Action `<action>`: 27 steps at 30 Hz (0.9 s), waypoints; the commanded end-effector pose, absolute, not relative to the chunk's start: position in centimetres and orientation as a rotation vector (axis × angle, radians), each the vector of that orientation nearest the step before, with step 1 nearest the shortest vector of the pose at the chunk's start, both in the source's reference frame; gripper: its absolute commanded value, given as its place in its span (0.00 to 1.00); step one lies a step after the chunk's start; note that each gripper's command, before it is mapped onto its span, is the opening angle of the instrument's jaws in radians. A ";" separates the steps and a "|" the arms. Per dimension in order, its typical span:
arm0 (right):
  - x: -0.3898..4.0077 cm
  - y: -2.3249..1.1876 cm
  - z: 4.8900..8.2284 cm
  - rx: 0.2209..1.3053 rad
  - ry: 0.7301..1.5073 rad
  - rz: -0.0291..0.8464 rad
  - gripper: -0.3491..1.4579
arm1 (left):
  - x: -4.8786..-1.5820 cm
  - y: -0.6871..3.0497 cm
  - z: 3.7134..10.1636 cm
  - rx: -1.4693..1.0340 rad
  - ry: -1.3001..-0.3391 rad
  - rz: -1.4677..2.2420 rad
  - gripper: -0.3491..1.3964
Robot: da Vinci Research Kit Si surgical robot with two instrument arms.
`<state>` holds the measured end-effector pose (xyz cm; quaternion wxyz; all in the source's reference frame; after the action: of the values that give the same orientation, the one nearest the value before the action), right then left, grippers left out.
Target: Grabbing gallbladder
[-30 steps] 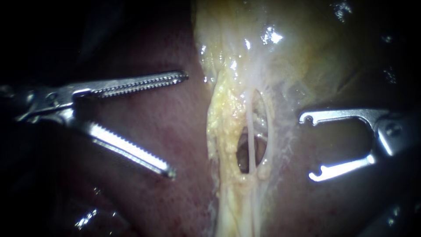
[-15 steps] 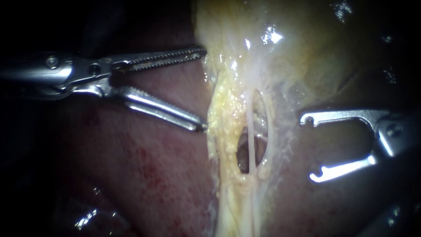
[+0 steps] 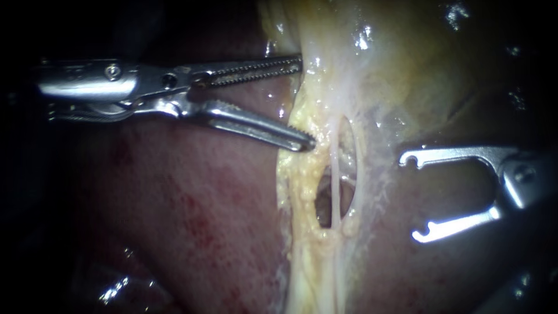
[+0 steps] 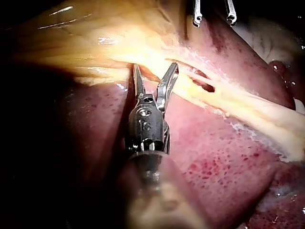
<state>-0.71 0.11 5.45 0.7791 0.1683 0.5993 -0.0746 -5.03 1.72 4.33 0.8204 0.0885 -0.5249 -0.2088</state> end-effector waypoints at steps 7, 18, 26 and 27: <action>-0.71 0.11 5.45 0.364 1.295 -0.162 0.52 | -4.92 1.69 4.41 0.189 -1.096 -0.465 0.29; -0.71 0.11 5.45 0.364 1.295 -0.162 0.52 | -4.81 1.62 4.43 0.205 -1.076 -0.499 0.00; -0.71 0.11 5.45 0.364 1.295 -0.162 0.52 | -4.79 1.58 4.38 0.208 -1.073 -0.505 0.00; -0.71 0.11 5.45 0.364 1.295 -0.162 0.52 | -4.79 1.58 4.37 0.208 -1.073 -0.505 0.00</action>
<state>-0.71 0.11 5.45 0.7791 0.1683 0.5992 -0.0750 -4.79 1.57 4.37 0.8242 0.0979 -0.5044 -0.2381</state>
